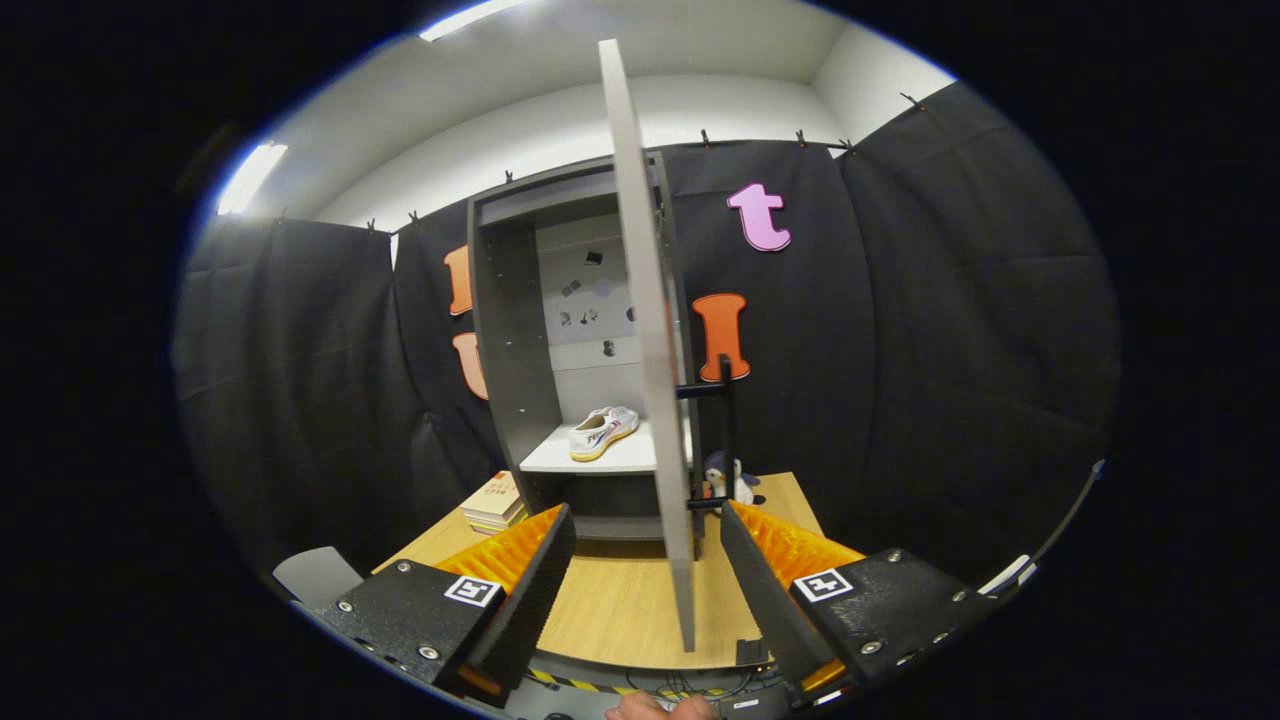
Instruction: Open the shoe cabinet door, grab the shoes and put them into the shoe cabinet, then close the shoe cabinet door.
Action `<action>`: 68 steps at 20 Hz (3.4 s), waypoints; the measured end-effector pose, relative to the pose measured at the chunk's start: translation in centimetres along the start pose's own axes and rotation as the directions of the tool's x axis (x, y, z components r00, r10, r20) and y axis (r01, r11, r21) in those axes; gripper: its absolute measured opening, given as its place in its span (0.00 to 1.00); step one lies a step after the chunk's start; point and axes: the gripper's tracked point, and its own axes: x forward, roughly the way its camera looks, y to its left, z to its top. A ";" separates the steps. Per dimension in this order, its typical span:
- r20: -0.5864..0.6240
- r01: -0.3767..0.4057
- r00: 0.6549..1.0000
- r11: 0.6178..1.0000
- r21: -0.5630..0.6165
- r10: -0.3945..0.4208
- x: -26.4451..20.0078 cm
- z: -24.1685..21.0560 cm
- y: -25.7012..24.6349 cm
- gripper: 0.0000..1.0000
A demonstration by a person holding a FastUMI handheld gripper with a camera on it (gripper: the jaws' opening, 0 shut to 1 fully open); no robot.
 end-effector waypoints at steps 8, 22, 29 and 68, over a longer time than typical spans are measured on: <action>0.030 0.025 0.999 0.999 0.021 -0.025 3.6 0.9 -5.7 0.91; -0.005 -0.047 0.999 0.999 -0.011 0.047 6.7 0.8 -4.8 0.90; -0.040 -0.052 0.998 0.999 -0.007 0.052 6.8 0.8 -4.8 0.90; -0.030 -0.169 0.986 0.980 -0.103 0.167 8.6 0.4 -3.7 0.91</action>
